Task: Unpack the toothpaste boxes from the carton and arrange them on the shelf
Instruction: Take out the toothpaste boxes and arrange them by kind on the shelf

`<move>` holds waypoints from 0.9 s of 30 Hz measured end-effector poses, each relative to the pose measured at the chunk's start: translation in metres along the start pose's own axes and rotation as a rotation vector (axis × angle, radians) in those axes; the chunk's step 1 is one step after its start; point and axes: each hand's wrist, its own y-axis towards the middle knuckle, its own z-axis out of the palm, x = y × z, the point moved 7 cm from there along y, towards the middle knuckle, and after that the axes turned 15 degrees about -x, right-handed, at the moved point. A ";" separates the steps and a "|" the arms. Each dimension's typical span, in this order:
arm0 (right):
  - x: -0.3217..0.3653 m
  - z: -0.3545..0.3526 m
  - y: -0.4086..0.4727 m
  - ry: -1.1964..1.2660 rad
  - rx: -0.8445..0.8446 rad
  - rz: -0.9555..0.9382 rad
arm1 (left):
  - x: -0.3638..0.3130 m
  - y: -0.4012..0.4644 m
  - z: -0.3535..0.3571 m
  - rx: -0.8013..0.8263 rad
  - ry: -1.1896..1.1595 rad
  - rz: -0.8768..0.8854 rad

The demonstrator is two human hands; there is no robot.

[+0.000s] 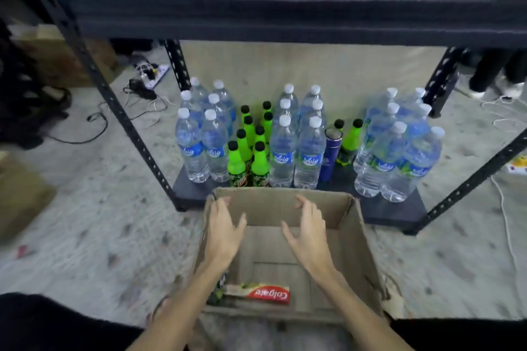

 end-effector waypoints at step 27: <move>-0.138 0.163 -0.113 -0.312 0.952 -0.031 | 0.145 -0.047 0.126 0.438 0.928 0.168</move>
